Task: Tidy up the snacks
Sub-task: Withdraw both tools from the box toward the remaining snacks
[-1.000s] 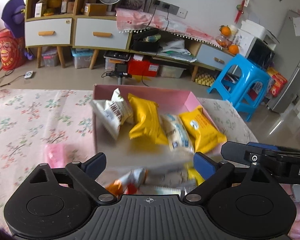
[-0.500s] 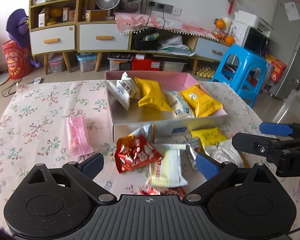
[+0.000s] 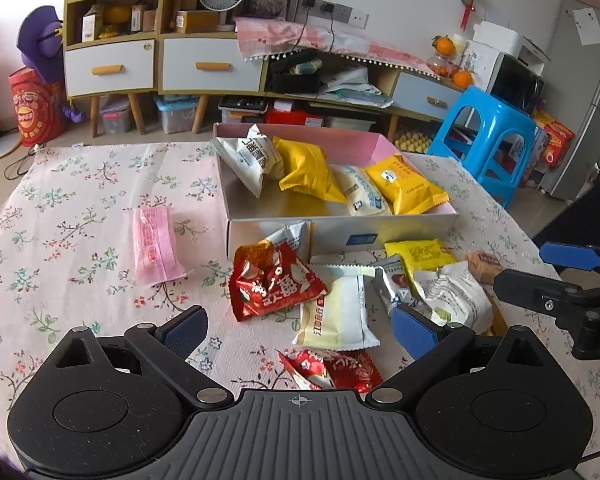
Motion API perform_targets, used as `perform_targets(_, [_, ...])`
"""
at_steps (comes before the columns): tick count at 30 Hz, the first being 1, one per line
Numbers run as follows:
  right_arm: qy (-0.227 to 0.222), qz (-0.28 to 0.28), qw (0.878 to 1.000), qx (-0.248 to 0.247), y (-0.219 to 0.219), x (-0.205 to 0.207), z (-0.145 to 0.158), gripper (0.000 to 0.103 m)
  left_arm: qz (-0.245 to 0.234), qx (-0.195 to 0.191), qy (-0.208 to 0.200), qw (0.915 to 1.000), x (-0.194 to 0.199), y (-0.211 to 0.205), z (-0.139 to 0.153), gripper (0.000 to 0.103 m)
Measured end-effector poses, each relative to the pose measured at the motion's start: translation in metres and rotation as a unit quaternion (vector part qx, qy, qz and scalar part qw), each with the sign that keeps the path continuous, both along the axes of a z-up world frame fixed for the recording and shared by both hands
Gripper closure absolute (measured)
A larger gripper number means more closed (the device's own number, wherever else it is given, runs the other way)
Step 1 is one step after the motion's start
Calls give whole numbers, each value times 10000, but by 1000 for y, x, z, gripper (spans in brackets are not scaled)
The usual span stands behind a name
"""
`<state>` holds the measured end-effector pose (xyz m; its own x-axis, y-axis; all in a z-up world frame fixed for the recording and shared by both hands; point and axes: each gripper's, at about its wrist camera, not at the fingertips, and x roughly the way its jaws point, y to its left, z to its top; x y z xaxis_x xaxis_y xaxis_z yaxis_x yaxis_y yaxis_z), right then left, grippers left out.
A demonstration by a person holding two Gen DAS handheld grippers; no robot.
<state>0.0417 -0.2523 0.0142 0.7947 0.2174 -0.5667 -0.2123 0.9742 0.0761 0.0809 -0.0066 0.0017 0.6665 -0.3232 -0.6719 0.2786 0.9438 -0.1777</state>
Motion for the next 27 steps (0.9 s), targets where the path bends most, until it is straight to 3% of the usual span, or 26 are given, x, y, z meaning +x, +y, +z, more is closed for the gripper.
perform_targets(17, [701, 273, 9961, -453, -8, -16, -47, 9, -589, 73, -168, 9981, -21, 3, -35, 4])
perform_targets(27, [635, 387, 9961, -469, 5, -3, -46, 9, -668, -238, 44, 9975, -17, 1, -41, 5])
